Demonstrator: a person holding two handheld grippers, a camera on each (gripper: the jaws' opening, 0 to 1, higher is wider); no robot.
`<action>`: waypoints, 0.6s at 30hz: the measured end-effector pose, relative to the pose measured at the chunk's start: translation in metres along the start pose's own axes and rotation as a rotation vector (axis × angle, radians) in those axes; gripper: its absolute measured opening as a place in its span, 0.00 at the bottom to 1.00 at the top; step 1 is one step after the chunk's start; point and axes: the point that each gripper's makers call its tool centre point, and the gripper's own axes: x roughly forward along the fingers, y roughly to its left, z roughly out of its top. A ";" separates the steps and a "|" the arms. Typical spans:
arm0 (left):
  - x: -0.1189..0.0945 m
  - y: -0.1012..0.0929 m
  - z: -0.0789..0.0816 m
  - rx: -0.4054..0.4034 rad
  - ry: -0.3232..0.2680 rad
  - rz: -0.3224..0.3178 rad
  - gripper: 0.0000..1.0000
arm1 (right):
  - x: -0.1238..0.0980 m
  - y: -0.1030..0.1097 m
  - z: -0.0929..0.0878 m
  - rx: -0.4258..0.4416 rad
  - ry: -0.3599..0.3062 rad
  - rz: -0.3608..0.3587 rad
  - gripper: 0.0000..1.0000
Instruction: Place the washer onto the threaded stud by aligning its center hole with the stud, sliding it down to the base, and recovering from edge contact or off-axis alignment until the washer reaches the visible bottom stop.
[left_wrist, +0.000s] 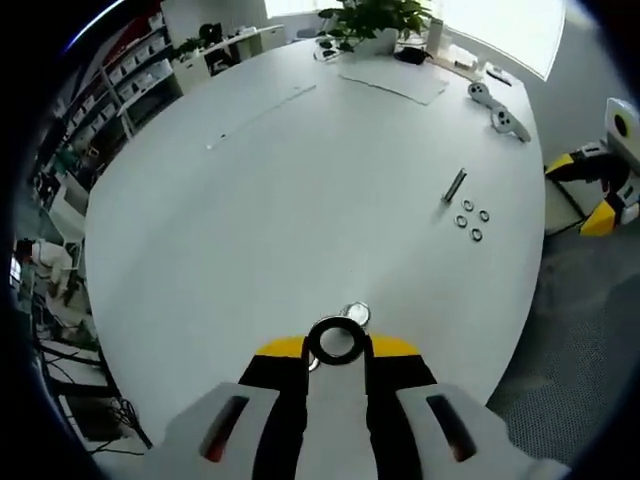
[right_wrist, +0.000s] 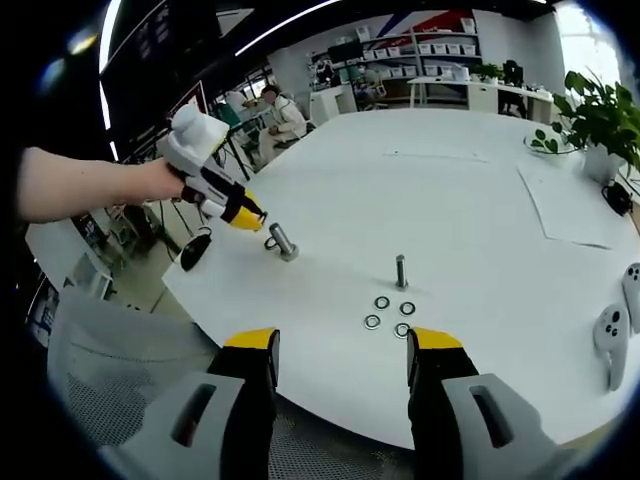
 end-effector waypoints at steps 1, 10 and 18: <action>0.000 0.000 0.002 0.006 0.000 -0.002 0.19 | 0.000 0.000 0.000 0.001 -0.001 -0.001 0.54; 0.007 -0.012 0.013 0.064 0.029 -0.038 0.19 | 0.000 0.000 0.001 0.005 -0.005 0.001 0.54; 0.015 -0.015 0.012 0.095 0.079 -0.052 0.19 | -0.001 0.000 0.001 0.009 -0.008 0.002 0.54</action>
